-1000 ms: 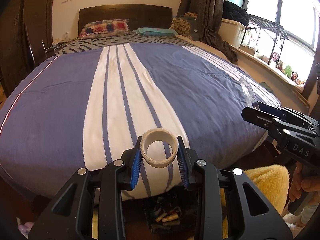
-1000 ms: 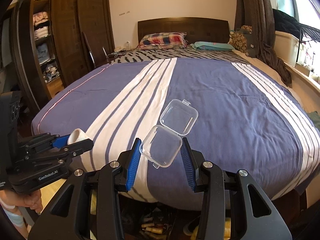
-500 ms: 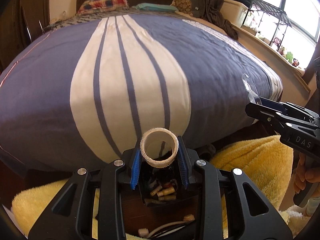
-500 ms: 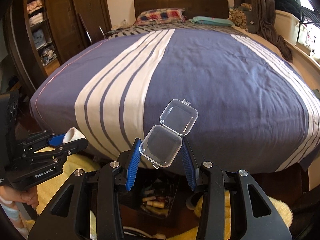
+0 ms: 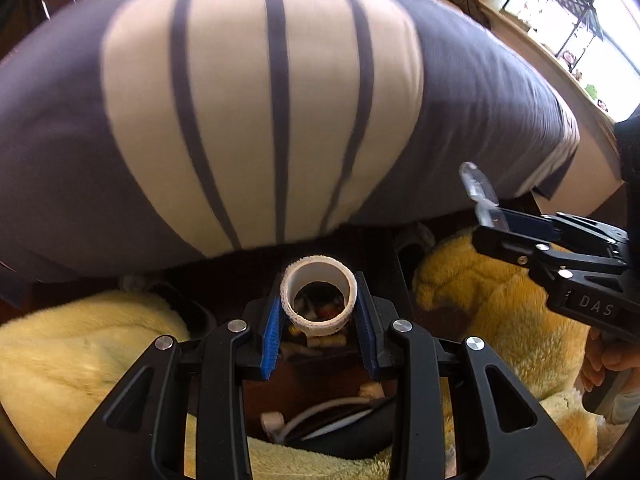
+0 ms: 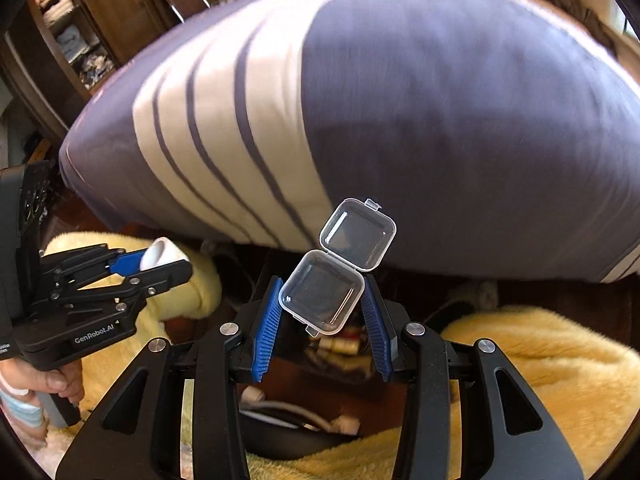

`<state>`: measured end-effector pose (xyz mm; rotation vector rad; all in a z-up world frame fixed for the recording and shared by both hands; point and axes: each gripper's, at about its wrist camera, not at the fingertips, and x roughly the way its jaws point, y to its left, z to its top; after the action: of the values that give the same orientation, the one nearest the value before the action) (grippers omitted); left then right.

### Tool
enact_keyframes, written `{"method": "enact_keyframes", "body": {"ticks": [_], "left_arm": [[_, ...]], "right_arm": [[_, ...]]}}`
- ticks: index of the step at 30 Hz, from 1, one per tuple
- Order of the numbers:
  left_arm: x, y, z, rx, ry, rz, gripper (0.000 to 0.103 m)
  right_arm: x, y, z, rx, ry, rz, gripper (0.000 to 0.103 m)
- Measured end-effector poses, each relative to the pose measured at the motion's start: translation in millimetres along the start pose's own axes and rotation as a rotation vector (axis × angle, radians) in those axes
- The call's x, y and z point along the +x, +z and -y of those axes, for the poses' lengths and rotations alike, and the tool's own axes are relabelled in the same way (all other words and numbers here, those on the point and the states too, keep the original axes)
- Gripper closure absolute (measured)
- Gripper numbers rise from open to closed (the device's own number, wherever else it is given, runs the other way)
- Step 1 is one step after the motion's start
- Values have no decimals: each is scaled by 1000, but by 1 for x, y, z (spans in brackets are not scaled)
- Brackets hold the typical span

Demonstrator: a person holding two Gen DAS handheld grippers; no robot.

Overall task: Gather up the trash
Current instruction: 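Carry the clear case and tape roll down to the floor bin with both tools, then open both tools to drop the case and tape roll into the bin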

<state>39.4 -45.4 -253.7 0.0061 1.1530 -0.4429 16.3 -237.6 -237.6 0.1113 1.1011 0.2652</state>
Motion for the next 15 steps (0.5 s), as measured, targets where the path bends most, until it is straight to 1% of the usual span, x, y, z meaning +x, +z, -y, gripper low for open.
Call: {"method": "enact_keyframes", "body": {"ticks": [3, 7, 11, 15], "left_arm": [[21, -6, 2, 16, -12, -62, 72], [55, -13, 2, 39, -8, -148, 72], [80, -19, 1, 55, -3, -206, 72], [96, -19, 0, 59, -3, -238, 72]], "right_arm": [[22, -7, 5, 27, 30, -59, 62], [50, -15, 10, 51, 37, -124, 62], [72, -15, 16, 72, 34, -171, 62], [93, -16, 19, 103, 27, -208, 62]]}}
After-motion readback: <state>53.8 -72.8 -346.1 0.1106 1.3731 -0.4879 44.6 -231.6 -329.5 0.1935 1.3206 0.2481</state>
